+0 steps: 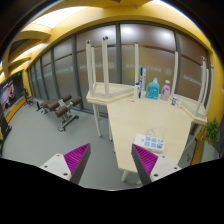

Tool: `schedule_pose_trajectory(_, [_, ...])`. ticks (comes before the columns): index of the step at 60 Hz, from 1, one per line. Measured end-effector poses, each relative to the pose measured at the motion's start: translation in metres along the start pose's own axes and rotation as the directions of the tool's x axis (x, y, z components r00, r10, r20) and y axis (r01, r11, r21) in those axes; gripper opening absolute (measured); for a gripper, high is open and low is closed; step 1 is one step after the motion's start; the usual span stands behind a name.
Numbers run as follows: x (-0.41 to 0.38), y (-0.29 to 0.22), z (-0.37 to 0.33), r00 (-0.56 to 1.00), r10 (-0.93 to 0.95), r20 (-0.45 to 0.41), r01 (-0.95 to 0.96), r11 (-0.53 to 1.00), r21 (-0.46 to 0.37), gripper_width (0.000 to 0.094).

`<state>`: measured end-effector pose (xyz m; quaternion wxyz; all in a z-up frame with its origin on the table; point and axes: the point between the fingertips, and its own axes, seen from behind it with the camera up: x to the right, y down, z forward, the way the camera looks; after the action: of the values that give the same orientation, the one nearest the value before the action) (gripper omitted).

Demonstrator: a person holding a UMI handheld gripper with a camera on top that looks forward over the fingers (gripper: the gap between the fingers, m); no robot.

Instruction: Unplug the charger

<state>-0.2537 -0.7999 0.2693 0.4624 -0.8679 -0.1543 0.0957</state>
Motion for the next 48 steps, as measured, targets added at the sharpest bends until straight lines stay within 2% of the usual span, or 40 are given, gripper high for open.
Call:
schedule_pose_trajectory(7, [0.011,0.025,0.010,1.000,0.021,0.004,-0.021,0.999,-0.045,0.0853])
schedule_pose_trajectory(14, [0.053,0.074,0.037,0.999,0.042,-0.015,-0.043,0.992,-0.115,0.0850])
schedule_pose_trajectory(24, [0.158,0.127,0.092,0.986,0.057,-0.157,-0.083,0.982,-0.167,0.0852])
schedule_pose_trajectory(31, [0.230,0.133,0.140,0.964,0.089,-0.252,-0.123,0.985,-0.122,0.0852])
schedule_pose_trajectory(40, [0.285,0.113,0.204,0.941,0.149,-0.303,-0.164,0.986,-0.026,0.0834])
schedule_pose_trajectory(44, [0.298,0.106,0.228,0.936,0.169,-0.308,-0.178,0.984,-0.001,0.0779])
schedule_pose_trajectory(48, [0.306,0.104,0.247,0.933,0.178,-0.311,-0.185,0.983,0.007,0.0684])
